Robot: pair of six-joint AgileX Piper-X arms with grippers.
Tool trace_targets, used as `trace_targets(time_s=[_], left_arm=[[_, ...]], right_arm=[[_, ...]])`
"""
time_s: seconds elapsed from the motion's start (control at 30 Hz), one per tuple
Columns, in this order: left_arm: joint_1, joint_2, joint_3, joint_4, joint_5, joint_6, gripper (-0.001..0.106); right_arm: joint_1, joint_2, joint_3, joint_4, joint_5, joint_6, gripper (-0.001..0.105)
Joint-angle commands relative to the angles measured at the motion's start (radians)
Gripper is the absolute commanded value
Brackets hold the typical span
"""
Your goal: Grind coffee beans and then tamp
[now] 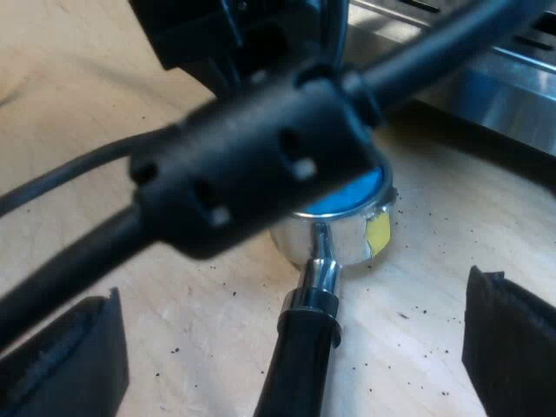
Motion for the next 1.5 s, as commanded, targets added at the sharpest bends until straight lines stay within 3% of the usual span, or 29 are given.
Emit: trace_targets(time_s=[0.03,0.5,0.6,0.8,1.03,1.17,1.4,1.5], left_arm=[[-0.005,0.011,0.006,0.002,-0.017,-0.001,0.0],[-0.002,-0.237,0.006,0.035,-0.017,-0.001,0.0],[0.024,-0.298,0.006,0.082,-0.021,0.011,0.0],[0.139,-0.314,0.017,0.195,-0.045,0.054,0.0],[0.299,-0.322,0.115,0.2,-0.047,0.045,0.0],[0.381,-0.322,0.178,0.141,-0.072,0.032,0.0],[0.412,-0.322,0.231,0.074,-0.081,0.015,0.0],[0.404,-0.322,0.265,0.053,-0.17,0.025,0.0]], right_arm=[[0.001,-0.001,-0.003,-0.008,-0.002,-0.001,0.079],[0.001,-0.003,-0.012,-0.048,-0.005,-0.023,0.079],[0.001,-0.003,-0.035,-0.039,-0.056,-0.024,0.079],[0.001,-0.001,-0.105,0.069,-0.112,-0.018,0.079],[0.001,0.001,-0.145,0.092,-0.136,-0.018,0.079],[0.001,0.026,-0.158,0.089,-0.137,-0.018,0.079],[0.001,0.138,-0.219,0.075,-0.171,-0.028,0.079],[0.001,0.187,-0.239,0.073,-0.183,-0.028,0.079]])
